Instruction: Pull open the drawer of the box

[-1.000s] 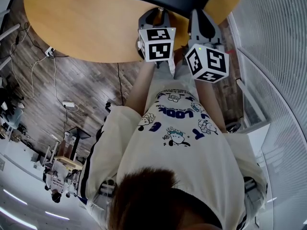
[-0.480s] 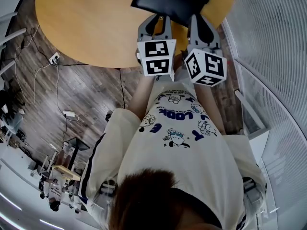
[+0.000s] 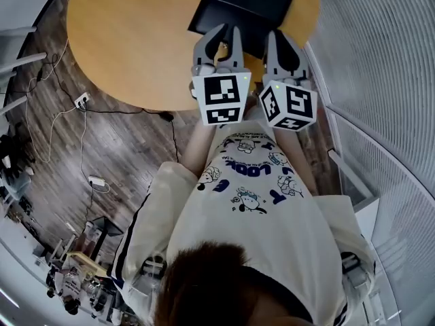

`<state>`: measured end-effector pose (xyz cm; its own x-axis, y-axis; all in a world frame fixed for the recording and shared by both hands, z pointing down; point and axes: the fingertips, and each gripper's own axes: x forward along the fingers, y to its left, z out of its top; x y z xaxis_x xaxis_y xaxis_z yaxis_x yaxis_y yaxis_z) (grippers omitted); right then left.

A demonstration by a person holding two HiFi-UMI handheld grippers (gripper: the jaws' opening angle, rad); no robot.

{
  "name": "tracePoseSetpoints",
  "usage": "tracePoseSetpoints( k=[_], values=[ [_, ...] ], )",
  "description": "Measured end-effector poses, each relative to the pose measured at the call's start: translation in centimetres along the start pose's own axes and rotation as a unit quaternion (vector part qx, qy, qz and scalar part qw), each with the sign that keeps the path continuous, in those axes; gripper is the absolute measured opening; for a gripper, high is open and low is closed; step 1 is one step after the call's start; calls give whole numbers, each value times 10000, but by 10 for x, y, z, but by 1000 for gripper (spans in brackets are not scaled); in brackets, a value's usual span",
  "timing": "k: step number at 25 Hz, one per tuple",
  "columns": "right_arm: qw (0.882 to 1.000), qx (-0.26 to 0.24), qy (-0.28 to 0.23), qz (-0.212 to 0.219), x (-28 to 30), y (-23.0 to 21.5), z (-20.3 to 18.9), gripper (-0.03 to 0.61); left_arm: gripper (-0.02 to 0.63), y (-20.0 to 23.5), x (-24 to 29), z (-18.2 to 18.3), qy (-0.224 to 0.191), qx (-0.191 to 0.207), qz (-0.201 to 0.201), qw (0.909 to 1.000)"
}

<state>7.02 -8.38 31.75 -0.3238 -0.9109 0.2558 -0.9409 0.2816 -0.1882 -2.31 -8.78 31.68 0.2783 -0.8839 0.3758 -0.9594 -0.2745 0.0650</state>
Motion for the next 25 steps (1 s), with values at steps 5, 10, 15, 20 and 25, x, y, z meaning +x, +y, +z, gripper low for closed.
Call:
tracePoseSetpoints(
  k=[5, 10, 15, 20, 25],
  values=[
    [9997, -132, -213, 48, -2, 0, 19, 41, 29, -3, -5, 25, -329, 57, 89, 9994],
    [9991, -239, -352, 89, 7, 11, 41, 41, 25, 3, -6, 51, -587, 73, 73, 9982],
    [9981, -311, -503, 150, 13, 14, 55, 41, 23, 8, -6, 65, -804, 126, 130, 9966],
    [9975, -329, -599, 164, 15, 11, 64, 41, 23, 8, -4, 74, -973, 174, 239, 9948],
    [9970, -346, -652, 233, 18, 13, 72, 41, 23, 10, -4, 80, -1047, 161, 269, 9940]
  ],
)
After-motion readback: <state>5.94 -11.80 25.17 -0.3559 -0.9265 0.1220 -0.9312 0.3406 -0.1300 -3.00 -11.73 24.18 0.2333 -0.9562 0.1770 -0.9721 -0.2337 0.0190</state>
